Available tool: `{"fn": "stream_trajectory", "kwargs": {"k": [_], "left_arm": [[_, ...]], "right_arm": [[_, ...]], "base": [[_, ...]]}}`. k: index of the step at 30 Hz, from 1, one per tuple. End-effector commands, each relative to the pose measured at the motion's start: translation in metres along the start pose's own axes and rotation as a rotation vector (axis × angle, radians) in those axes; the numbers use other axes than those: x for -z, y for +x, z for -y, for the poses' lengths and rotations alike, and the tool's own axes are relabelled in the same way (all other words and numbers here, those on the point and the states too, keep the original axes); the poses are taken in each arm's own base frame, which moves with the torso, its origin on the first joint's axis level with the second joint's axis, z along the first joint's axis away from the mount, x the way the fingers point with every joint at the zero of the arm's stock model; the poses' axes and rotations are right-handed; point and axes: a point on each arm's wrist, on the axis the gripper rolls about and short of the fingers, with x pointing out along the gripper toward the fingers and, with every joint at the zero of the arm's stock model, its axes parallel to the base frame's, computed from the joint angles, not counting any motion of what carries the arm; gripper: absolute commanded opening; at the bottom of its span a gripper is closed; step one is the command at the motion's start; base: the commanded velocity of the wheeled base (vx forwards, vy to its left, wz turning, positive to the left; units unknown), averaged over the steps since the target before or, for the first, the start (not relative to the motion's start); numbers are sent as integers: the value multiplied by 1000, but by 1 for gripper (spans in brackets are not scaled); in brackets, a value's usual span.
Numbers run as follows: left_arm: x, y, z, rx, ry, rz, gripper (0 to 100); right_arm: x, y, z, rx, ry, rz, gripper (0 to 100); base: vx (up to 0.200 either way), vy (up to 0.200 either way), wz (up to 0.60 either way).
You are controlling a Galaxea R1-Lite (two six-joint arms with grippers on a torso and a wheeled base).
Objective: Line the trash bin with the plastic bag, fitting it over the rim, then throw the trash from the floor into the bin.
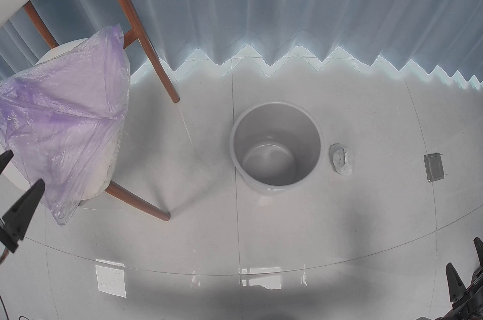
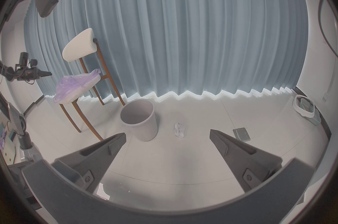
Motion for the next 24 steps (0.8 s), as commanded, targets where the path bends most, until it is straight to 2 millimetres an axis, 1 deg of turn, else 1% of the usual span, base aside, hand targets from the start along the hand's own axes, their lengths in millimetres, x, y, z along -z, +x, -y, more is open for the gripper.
{"fn": "stream_trajectory", "kwargs": {"k": [1, 2, 6, 7, 9, 12, 13, 16, 18, 19, 21, 22, 23, 24], "left_arm": [[-12, 41, -13, 0, 2, -64, 100], [-15, 50, -16, -2, 37, -77, 100], [-21, 66, -22, 3, 79, -90, 100], [-21, 67, -22, 4, 80, -91, 100], [-25, 79, -24, 17, 100, -97, 100], [-32, 90, -23, 54, 106, -88, 100], [-32, 90, -23, 54, 106, -88, 100], [-38, 104, -18, 107, 104, -79, 100], [-38, 111, -16, 130, 104, -85, 100], [-38, 111, -16, 130, 104, -85, 100], [-32, 123, -15, 146, 110, -117, 100], [-32, 123, -15, 146, 110, -117, 100], [-30, 131, -16, 152, 125, -124, 100], [-31, 136, -17, 151, 135, -110, 100]], "right_arm": [[5, 0, 0, 0, 1, -1, 100], [5, 0, 0, 1, 4, 1, 100], [5, 0, 0, 1, 7, 1, 100], [5, 0, 0, 1, 7, 1, 100], [5, 0, 0, 1, 7, 1, 100], [5, 0, 0, 1, 7, 1, 100], [5, 0, 0, 1, 7, 1, 100], [5, 0, 0, 1, 7, 1, 100], [5, 0, 0, 1, 7, 1, 100], [5, 0, 0, 1, 7, 1, 100], [5, 0, 0, 1, 7, 1, 100], [5, 0, 0, 1, 7, 1, 100], [5, 0, 0, 1, 7, 1, 100], [5, 0, 0, 1, 7, 1, 100]], "base": [[0, 0, 0], [0, 0, 0], [0, 0, 0], [0, 0, 0], [0, 0, 0], [0, 0, 0], [0, 0, 0], [0, 0, 0], [0, 0, 0], [0, 0, 0], [0, 0, 0], [0, 0, 0], [0, 0, 0], [0, 0, 0]]}}
